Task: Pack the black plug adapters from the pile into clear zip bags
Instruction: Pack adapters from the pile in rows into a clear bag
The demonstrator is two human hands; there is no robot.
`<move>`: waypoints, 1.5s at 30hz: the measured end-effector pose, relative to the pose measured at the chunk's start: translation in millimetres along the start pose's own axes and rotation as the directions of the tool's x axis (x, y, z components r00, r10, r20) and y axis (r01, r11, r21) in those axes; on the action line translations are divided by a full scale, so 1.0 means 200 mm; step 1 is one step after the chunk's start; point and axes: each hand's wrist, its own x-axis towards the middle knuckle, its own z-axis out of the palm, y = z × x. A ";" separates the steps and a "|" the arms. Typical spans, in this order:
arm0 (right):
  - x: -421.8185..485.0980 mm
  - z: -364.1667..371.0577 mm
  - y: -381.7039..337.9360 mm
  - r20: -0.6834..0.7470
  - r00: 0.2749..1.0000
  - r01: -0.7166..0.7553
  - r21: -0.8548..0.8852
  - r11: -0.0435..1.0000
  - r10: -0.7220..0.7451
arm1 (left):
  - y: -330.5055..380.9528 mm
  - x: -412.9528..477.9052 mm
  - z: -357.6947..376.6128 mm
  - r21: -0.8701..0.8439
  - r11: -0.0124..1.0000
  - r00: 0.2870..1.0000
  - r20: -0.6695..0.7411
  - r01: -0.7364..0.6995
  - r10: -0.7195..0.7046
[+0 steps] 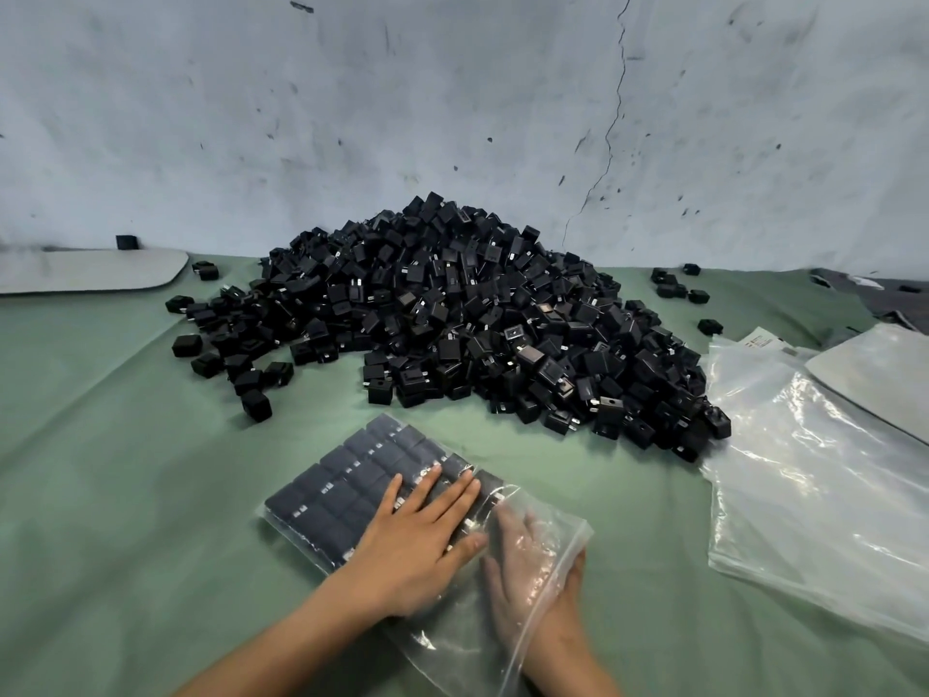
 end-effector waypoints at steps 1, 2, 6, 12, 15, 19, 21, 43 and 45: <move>0.01 -0.01 -0.01 0.005 1.000 -0.021 -0.004 1.000 0.021 | 0.01 0.01 0.00 -0.001 1.000 1.000 0.000 0.006 -0.006; 0.01 -0.01 -0.01 0.006 1.000 -0.030 -0.009 1.000 0.030 | 0.02 0.02 -0.01 0.000 1.000 1.000 -0.004 0.010 -0.010; 0.03 -0.03 -0.03 -0.033 0.999 0.021 -0.046 0.999 -0.022 | 0.10 0.12 -0.04 0.010 1.000 1.000 -0.005 -0.021 0.021; -0.01 -0.02 0.06 -0.032 0.999 0.017 0.064 0.998 -0.015 | 0.20 0.17 -0.06 -0.038 0.985 0.981 0.087 -0.171 0.174; -0.04 -0.02 0.10 -0.117 0.985 0.124 -0.016 0.992 -0.125 | 0.18 0.20 -0.08 -0.087 0.982 0.985 0.037 -0.167 0.170; -0.06 -0.06 0.08 -0.305 0.942 0.158 0.048 0.986 -0.136 | 0.12 0.39 -0.15 -0.237 0.969 0.989 -0.141 -0.070 0.037; -0.06 -0.03 0.11 -0.275 0.958 0.164 0.299 0.940 -0.080 | 0.10 0.56 -0.21 -0.366 0.928 0.968 -0.249 -0.066 -0.030; -0.11 -0.06 0.19 -0.407 0.745 0.230 0.901 0.368 0.529 | 0.24 0.46 -0.32 -0.960 0.249 0.962 -0.179 -0.126 -0.205; -0.15 -0.12 0.16 -0.553 0.708 0.343 0.813 0.471 0.438 | 0.25 0.27 -0.33 -0.956 0.272 0.982 -0.147 -0.111 -0.116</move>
